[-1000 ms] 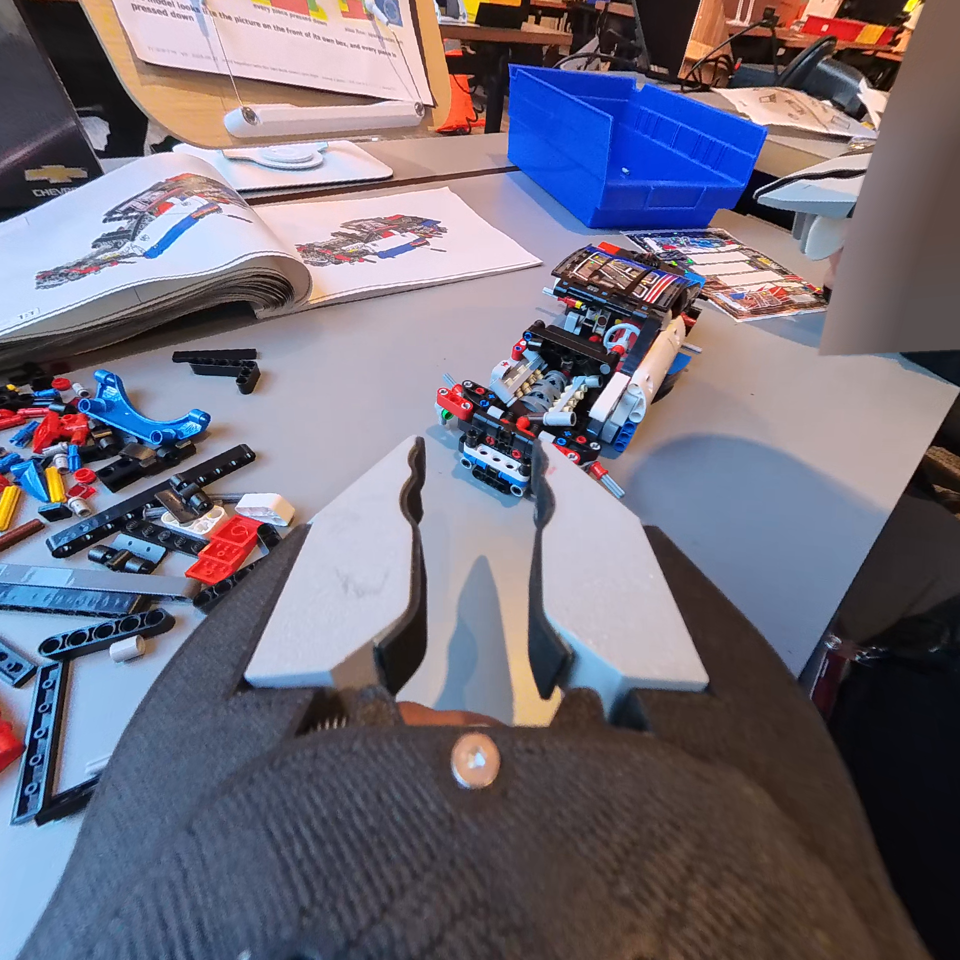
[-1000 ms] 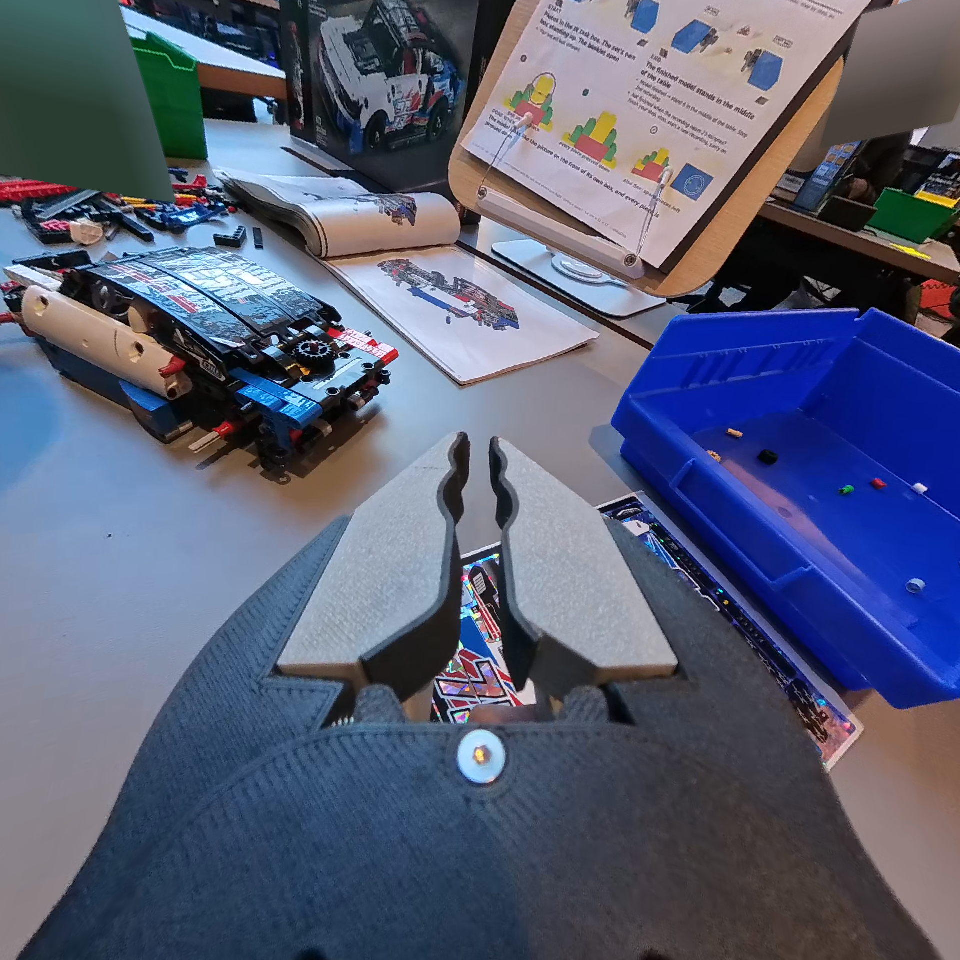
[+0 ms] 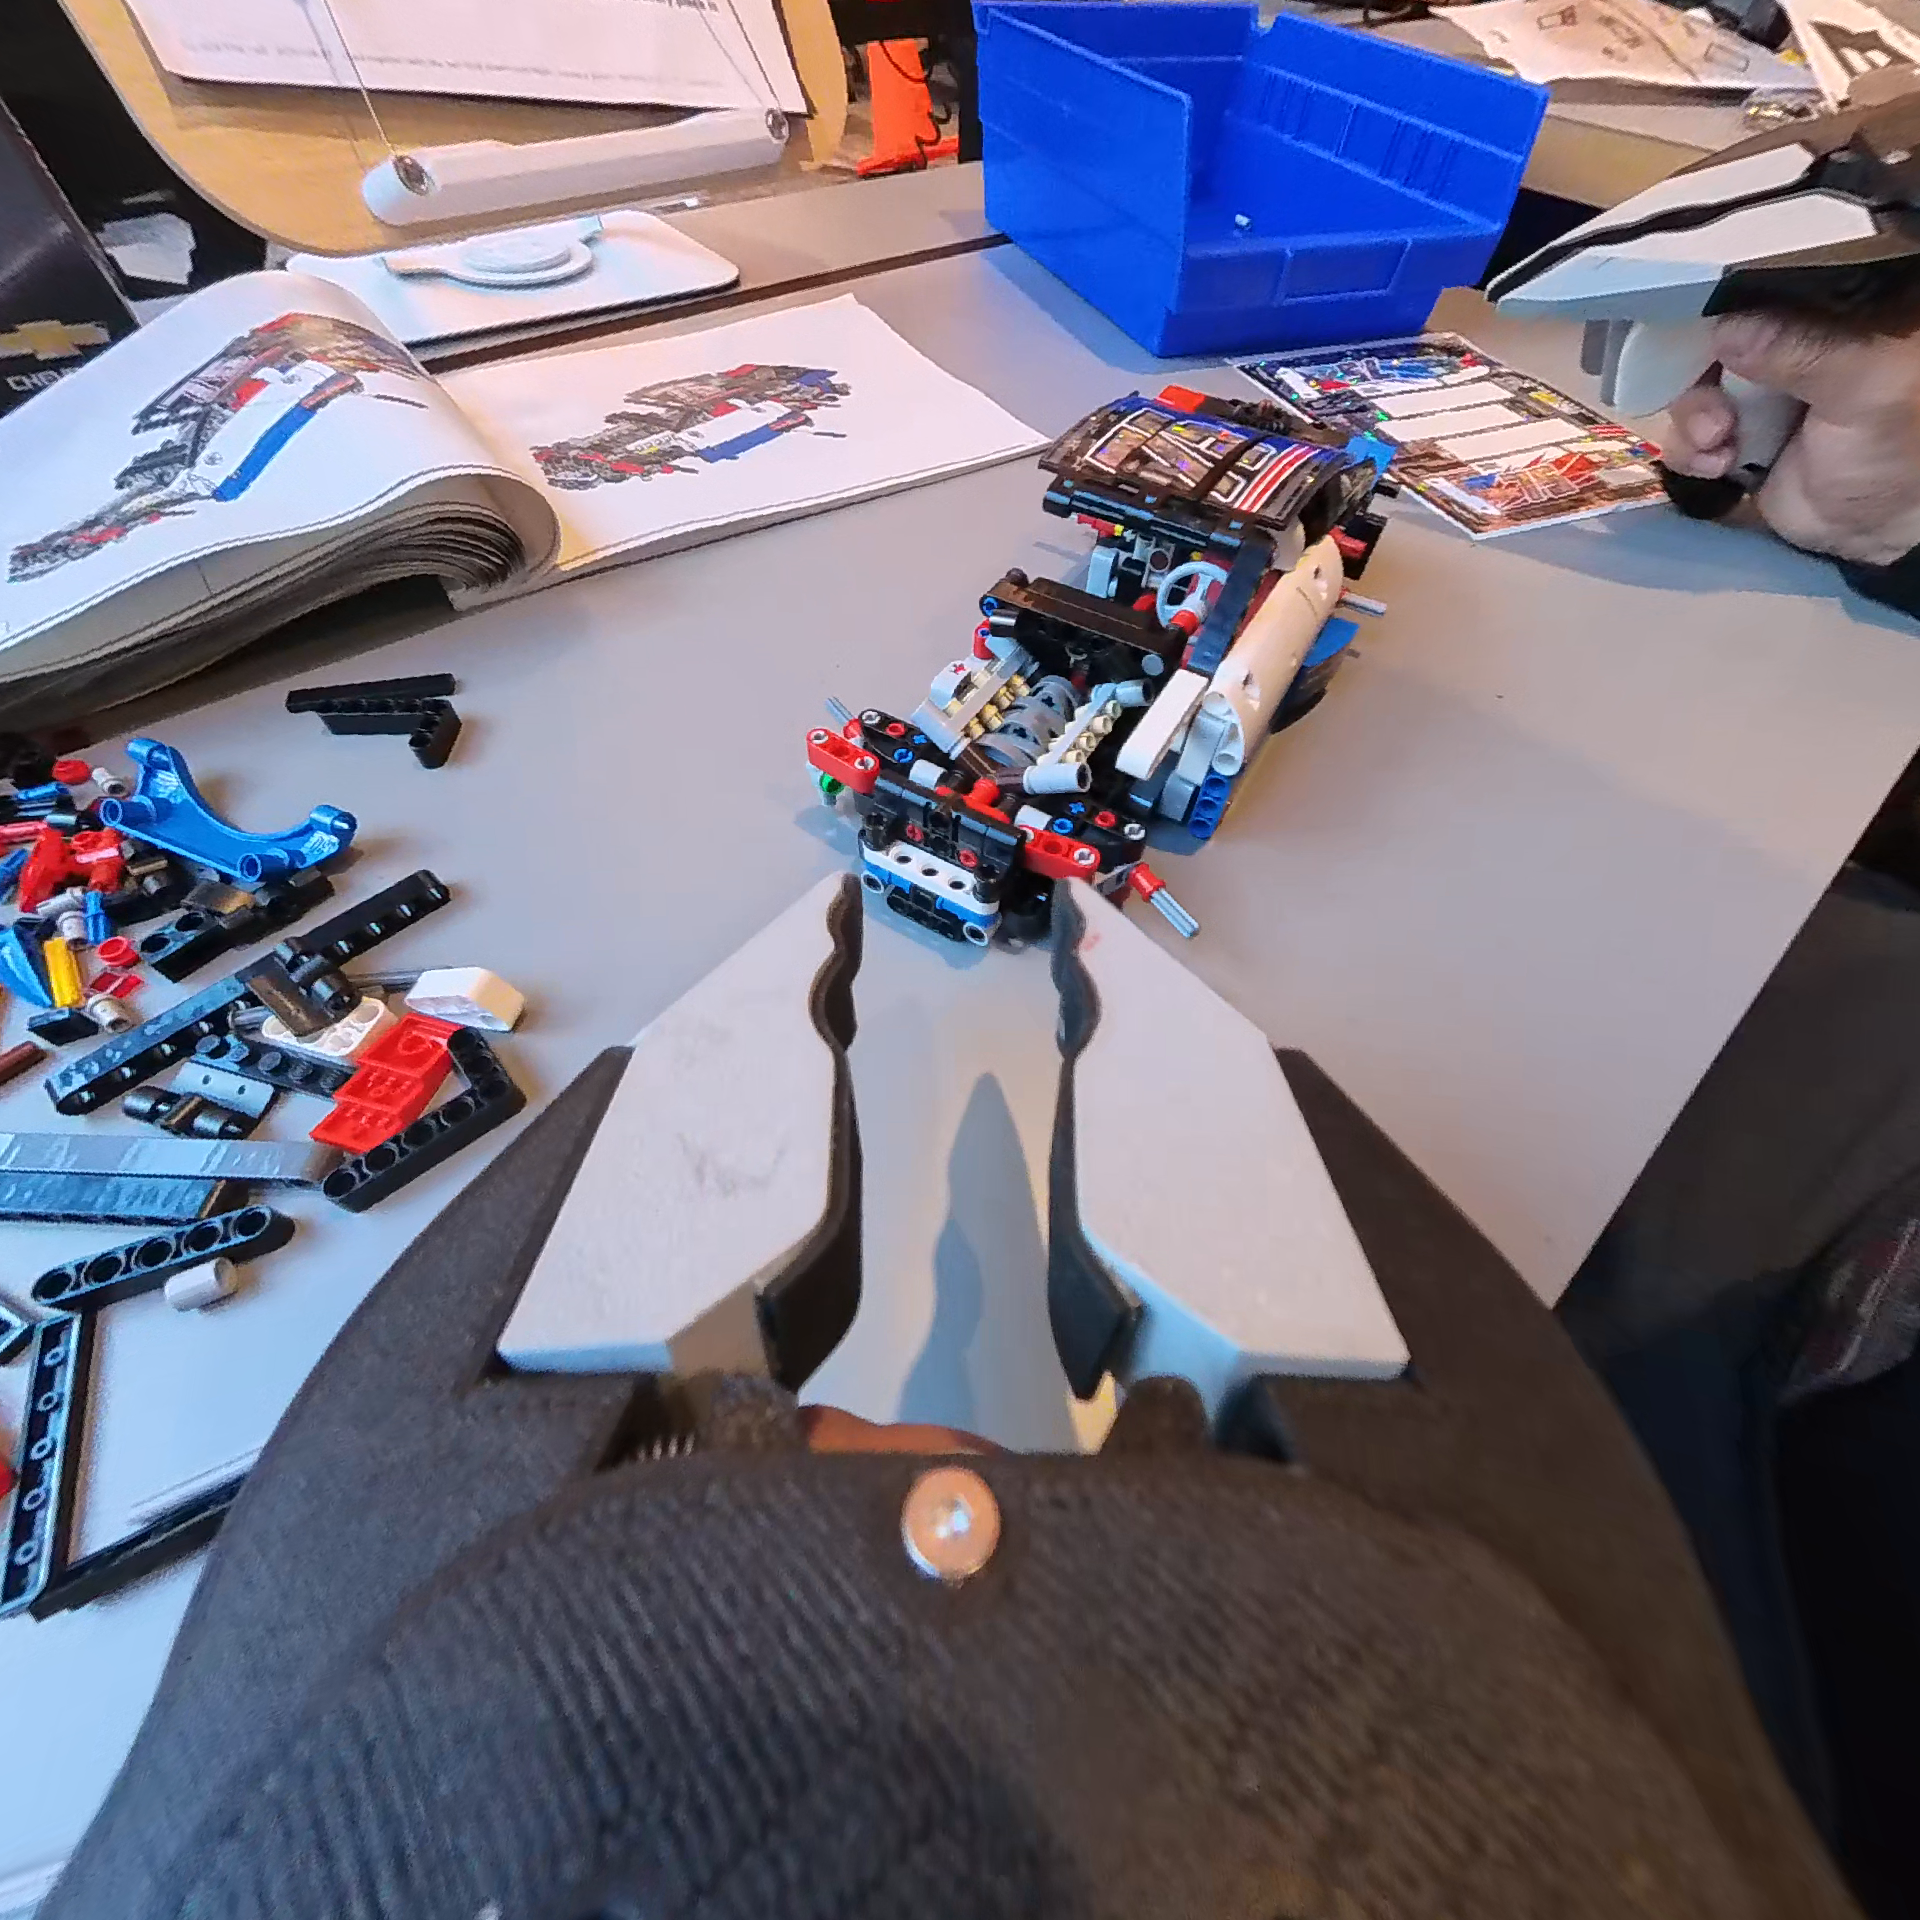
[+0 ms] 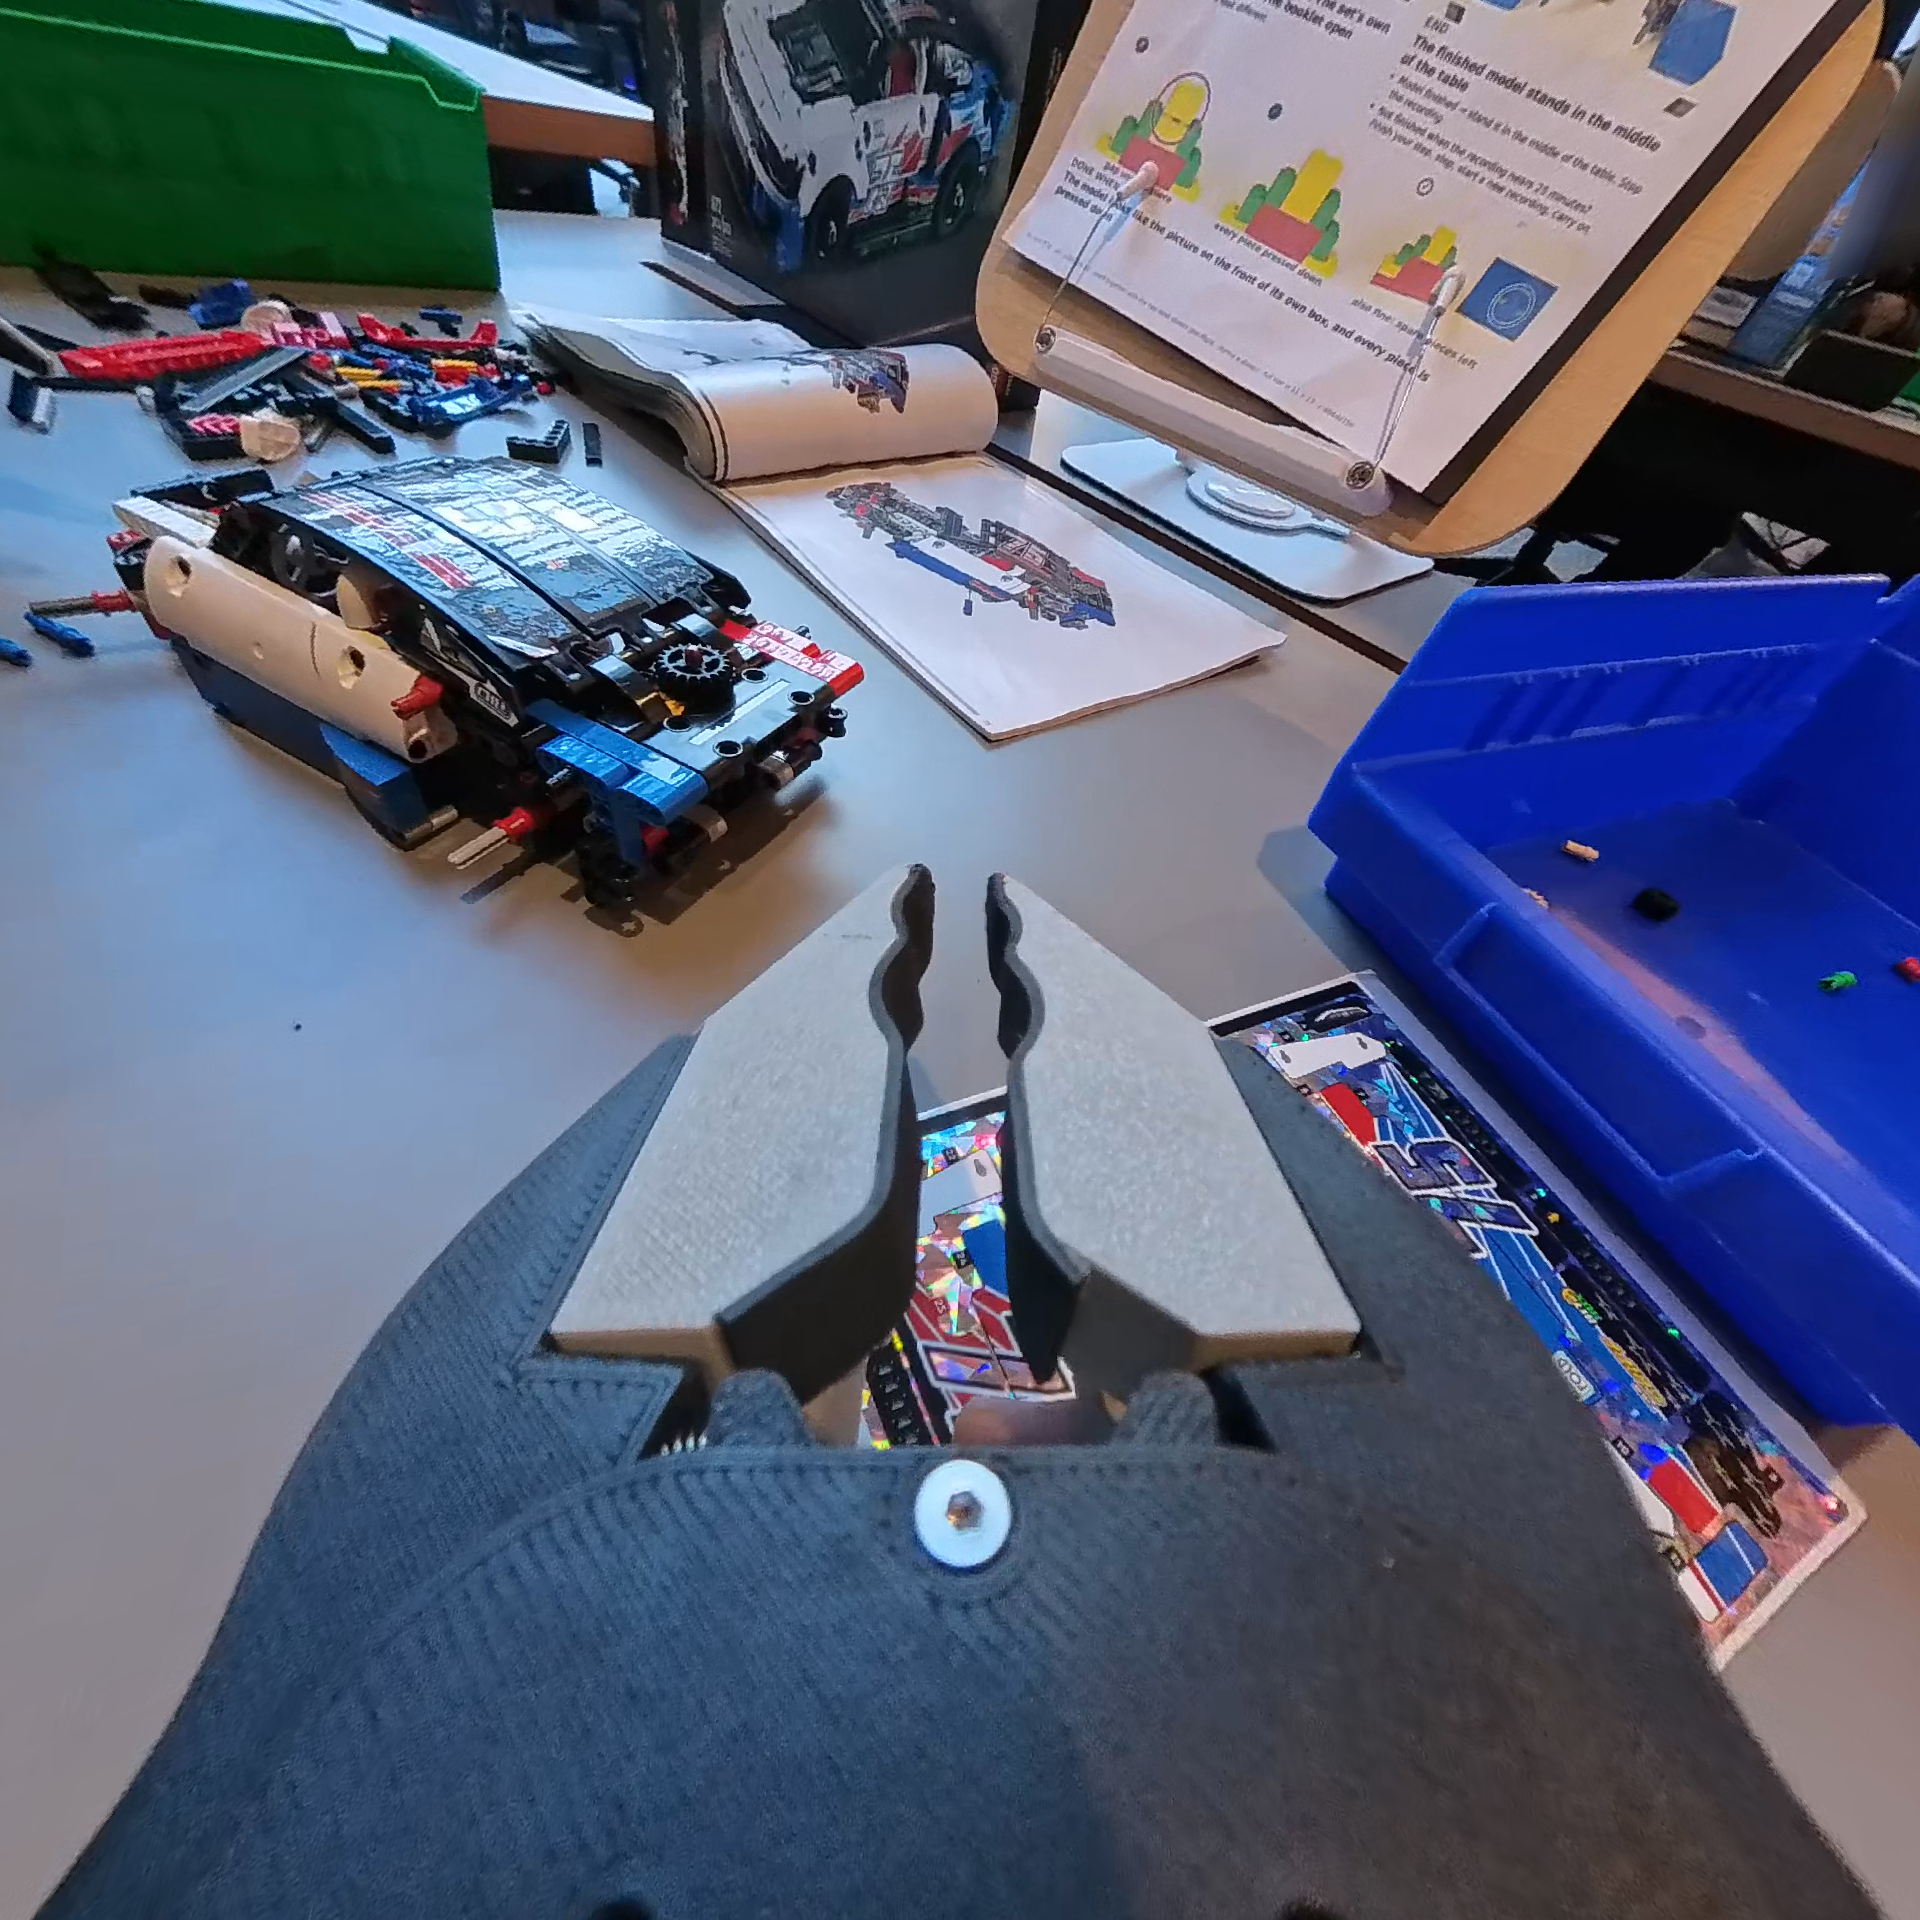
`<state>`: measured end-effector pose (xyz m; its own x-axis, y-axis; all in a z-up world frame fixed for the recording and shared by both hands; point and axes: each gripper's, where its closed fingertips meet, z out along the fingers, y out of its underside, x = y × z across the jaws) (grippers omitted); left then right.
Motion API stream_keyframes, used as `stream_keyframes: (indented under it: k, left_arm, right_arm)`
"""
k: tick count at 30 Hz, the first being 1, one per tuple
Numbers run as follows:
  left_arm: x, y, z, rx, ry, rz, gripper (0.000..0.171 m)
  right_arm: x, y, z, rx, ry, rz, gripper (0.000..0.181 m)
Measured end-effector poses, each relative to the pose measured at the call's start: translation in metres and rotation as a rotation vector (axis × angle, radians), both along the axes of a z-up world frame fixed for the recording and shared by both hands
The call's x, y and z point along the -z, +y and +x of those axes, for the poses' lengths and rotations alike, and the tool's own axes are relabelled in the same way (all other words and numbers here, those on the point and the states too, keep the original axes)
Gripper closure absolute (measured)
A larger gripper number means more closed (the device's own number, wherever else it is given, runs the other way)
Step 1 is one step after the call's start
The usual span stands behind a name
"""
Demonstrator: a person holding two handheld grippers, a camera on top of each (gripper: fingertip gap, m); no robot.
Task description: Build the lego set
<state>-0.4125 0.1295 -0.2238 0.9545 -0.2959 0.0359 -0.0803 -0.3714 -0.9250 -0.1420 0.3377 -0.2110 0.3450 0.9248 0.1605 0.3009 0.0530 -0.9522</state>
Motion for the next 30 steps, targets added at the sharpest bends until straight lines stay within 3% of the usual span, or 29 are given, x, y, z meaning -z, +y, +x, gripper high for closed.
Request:
stream_keyframes:
  k: [30]
  left_arm:
    - [-0.014, 0.018, -0.006, -0.002, -0.027, 0.094, 0.139]
  right_arm:
    - [0.007, -0.015, -0.017, -0.087, -0.052, 0.023, 0.165]
